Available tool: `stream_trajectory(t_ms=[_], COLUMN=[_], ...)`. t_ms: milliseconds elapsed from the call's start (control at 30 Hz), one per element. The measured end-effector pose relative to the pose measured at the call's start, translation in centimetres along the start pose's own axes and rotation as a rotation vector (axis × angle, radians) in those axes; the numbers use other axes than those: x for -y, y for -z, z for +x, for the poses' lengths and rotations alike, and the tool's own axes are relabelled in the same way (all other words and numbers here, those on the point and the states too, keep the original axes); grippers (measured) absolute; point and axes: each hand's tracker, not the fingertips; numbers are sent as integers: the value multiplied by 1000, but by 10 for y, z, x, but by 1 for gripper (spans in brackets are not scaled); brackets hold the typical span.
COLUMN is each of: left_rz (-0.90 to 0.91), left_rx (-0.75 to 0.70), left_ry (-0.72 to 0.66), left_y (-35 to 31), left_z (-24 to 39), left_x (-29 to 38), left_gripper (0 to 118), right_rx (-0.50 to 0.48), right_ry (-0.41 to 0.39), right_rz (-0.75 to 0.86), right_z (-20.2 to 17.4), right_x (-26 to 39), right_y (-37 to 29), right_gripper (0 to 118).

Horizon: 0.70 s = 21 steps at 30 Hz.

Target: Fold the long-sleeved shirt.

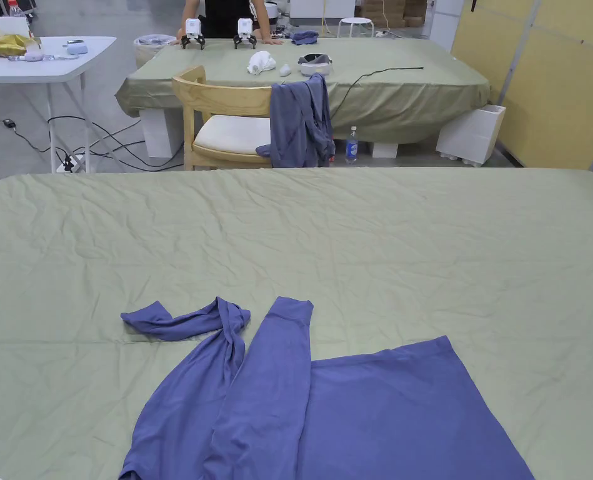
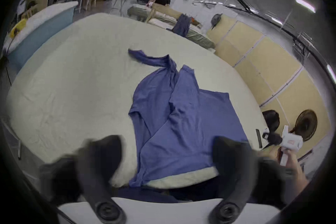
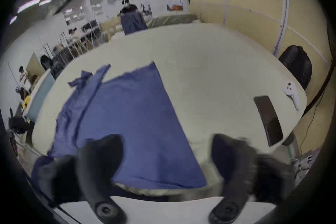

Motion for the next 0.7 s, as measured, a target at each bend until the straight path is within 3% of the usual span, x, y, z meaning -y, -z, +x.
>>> stream_trajectory(t_ms=[33,67,100,200,300,333,433,533,700], left_rz=[37,67,114,87,94,88,93,106,86], left_rx=[-85,-154,-223,-91,-82,-82,-90,-70,-44], left_ry=[36,64,80,35,-13,-8,10,11,2], left_y=[1,3,2,6,8,10,12,17,33], left_z=[7,20,24,21,19,14,10,3,-6], left_x=[-1,-2,-5,-21,-31,-34,-39,-39,-34], left_gripper=[44,3,1,1,1,1,1,1,1], right_rx=[-25,-32,-41,-196,-235,-246,-340,-314,-147], right_ry=[-11,-34,-42,-67,-129,-148,-177,-142,-210], right_rz=[19,28,55,69,67,67,56,-4,-188], right_z=[-10,-20,-36,-73,-122,-141,-191,-233,-288], right_x=[-7,-13,-20,-51,-91,-106,-147,-176,-196], right_y=[3,9,11,42,88,106,176,236,340], right_gripper=[55,2,3,3,4,16,113,118,118])
